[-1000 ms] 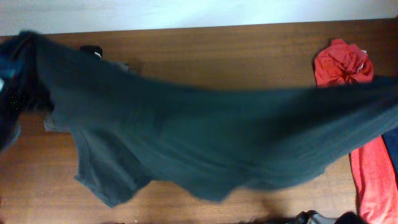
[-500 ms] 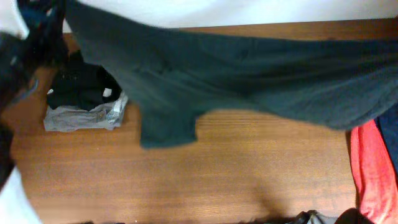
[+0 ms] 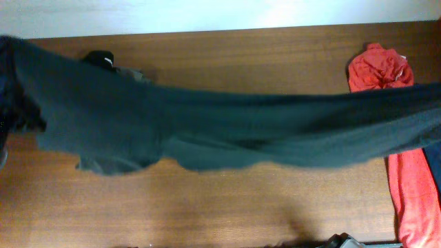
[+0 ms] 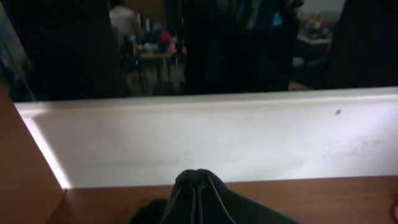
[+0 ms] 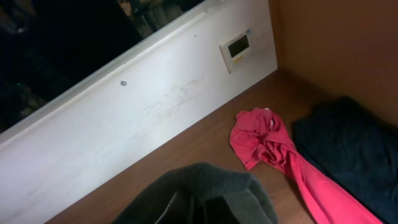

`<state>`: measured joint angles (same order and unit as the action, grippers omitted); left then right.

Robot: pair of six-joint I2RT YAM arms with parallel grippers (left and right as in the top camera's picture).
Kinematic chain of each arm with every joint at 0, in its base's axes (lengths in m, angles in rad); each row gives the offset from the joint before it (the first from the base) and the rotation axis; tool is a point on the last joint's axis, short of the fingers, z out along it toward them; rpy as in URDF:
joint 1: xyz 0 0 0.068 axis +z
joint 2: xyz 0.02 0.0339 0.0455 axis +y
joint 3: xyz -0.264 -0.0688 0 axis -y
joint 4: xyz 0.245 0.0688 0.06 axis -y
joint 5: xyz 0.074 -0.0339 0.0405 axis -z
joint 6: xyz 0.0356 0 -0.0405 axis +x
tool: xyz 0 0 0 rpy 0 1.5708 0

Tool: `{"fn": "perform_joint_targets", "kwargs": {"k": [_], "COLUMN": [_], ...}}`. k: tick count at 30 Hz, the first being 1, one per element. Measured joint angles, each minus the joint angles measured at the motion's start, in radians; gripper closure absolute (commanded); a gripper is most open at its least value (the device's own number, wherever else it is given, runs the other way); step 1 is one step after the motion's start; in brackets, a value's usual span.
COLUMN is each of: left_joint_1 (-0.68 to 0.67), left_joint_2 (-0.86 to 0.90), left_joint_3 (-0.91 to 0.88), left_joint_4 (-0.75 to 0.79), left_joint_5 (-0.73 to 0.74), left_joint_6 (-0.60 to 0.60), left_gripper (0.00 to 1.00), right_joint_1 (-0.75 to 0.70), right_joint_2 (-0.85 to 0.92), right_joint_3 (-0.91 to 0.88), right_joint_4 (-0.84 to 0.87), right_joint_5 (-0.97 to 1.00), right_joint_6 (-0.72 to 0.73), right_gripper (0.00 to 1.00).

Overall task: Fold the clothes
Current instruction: 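Raise and shake the shirt with both grippers, then lay it flat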

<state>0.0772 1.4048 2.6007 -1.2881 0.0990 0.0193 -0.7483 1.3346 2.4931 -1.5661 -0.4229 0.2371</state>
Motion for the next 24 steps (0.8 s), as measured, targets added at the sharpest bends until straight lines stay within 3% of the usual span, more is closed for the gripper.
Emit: {"fn": "perform_joint_targets", "kwargs": {"k": [8, 13, 17, 18, 19, 20, 21, 22, 24], "left_joint_1": [-0.002, -0.011, -0.031, -0.038, -0.047, -0.063, -0.078, -0.089, -0.115], "left_joint_2": [0.304, 0.548, 0.739, 0.780, 0.828, 0.886, 0.937, 0.971, 1.043], "left_joint_3": [0.000, -0.003, -0.003, -0.003, -0.003, -0.005, -0.005, -0.005, -0.008], "left_joint_4": [0.114, 0.187, 0.270, 0.291, 0.318, 0.345, 0.397, 0.433, 0.521], "left_joint_5": [0.021, 0.105, 0.142, 0.144, 0.149, 0.151, 0.154, 0.156, 0.157], "left_joint_6": [-0.001, -0.008, -0.012, -0.012, -0.014, -0.013, -0.019, -0.017, -0.023], "left_gripper": [1.00, 1.00, 0.97, 0.90, 0.76, 0.42, 0.22, 0.04, 0.01], "right_joint_1": [0.014, 0.137, 0.283, 0.311, 0.360, 0.393, 0.414, 0.447, 0.477], "right_joint_2": [0.237, 0.483, 0.692, 0.733, 0.807, 0.859, 0.892, 0.955, 1.008], "right_joint_3": [0.013, 0.011, 0.009, 0.009, 0.008, 0.008, 0.008, 0.006, 0.003], "right_joint_4": [0.002, 0.077, 0.165, 0.189, 0.227, 0.274, 0.307, 0.373, 0.431], "right_joint_5": [-0.093, -0.117, -0.069, -0.056, -0.032, -0.011, 0.002, 0.027, 0.046], "right_joint_6": [0.000, -0.007, -0.014, -0.018, -0.019, -0.021, -0.021, -0.023, -0.031], "right_gripper": [0.96, 0.95, 0.87, 0.72, 0.55, 0.38, 0.19, 0.11, 0.08]}}
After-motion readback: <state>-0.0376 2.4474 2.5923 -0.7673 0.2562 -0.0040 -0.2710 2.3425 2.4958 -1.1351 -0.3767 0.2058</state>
